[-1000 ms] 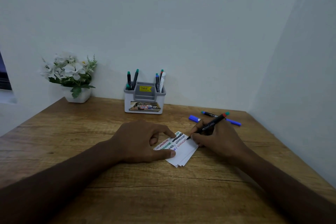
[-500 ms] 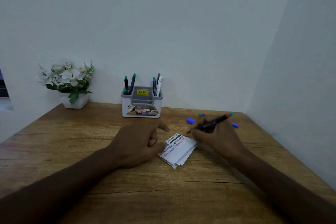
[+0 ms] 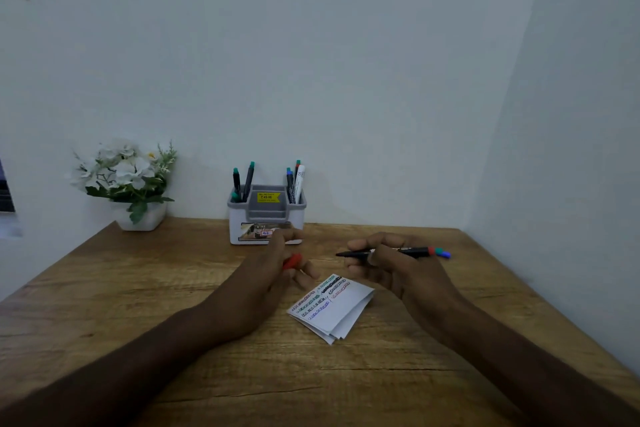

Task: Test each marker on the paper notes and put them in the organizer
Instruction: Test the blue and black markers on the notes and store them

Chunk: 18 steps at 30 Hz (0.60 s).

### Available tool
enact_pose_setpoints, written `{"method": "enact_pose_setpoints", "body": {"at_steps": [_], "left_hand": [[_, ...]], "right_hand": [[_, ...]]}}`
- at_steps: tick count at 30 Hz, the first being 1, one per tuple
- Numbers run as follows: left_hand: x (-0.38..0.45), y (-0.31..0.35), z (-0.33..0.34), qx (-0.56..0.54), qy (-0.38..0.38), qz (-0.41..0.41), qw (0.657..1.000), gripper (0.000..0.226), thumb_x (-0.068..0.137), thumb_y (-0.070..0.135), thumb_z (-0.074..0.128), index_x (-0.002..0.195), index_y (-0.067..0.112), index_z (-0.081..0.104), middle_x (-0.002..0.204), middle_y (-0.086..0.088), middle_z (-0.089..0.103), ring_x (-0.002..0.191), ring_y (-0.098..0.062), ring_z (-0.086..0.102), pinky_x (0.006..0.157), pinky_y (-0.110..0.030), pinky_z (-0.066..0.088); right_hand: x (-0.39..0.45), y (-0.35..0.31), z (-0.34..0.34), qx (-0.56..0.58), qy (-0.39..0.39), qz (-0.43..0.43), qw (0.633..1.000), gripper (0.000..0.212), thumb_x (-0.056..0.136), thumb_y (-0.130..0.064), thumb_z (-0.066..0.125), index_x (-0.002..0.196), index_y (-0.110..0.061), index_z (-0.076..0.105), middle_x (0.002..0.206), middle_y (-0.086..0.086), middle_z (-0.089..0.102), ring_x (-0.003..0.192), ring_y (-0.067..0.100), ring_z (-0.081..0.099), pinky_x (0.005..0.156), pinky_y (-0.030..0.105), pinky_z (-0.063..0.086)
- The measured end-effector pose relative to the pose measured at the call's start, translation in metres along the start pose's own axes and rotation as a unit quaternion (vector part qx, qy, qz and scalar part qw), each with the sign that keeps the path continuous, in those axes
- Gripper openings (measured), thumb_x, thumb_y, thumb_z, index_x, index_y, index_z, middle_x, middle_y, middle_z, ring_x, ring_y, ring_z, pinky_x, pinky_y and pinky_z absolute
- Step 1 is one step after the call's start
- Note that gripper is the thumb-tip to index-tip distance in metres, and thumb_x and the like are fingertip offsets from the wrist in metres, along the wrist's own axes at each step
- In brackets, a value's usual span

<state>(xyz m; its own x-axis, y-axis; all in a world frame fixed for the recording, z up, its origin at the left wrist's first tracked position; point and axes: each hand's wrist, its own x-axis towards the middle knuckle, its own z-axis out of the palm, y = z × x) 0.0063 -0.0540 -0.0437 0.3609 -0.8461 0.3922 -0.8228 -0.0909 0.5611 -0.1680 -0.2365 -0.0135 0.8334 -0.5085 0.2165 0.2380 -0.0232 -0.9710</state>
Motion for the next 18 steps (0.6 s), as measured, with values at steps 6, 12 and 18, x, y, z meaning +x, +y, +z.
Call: {"method": "enact_pose_setpoints", "body": {"at_steps": [6,12,18], "left_hand": [[0.0015,-0.0002,-0.0006,0.052,0.032,0.025,0.998,0.036,0.101,0.031,0.066,0.137,0.033,0.062,0.127,0.021,0.07,0.115,0.01,0.061,0.092,-0.006,0.047],[0.0016,0.0016,0.0001,0.048,0.048,0.036,0.997,0.03,0.099,0.03,0.07,0.129,0.032,0.072,0.111,0.03,0.066,0.106,0.019,0.057,0.084,0.0,0.043],[0.003,-0.0023,0.0023,0.053,0.043,0.042,0.997,0.03,0.099,0.029,0.07,0.129,0.032,0.072,0.114,0.025,0.071,0.103,0.02,0.058,0.081,0.0,0.043]], "right_hand": [[0.0001,0.0044,-0.0038,-0.061,0.025,-0.066,0.996,0.017,0.094,0.001,0.075,0.095,-0.014,0.084,0.096,0.016,0.084,0.087,0.026,0.083,0.078,0.028,0.066],[0.0017,0.0072,-0.0037,-0.038,0.019,-0.057,0.997,0.021,0.099,0.008,0.063,0.095,-0.001,0.082,0.101,0.02,0.083,0.092,0.032,0.082,0.083,0.035,0.068],[-0.0002,0.0049,-0.0032,-0.058,0.002,-0.051,0.997,0.03,0.099,0.007,0.064,0.089,-0.011,0.085,0.099,0.019,0.083,0.091,0.034,0.083,0.082,0.034,0.069]]}}
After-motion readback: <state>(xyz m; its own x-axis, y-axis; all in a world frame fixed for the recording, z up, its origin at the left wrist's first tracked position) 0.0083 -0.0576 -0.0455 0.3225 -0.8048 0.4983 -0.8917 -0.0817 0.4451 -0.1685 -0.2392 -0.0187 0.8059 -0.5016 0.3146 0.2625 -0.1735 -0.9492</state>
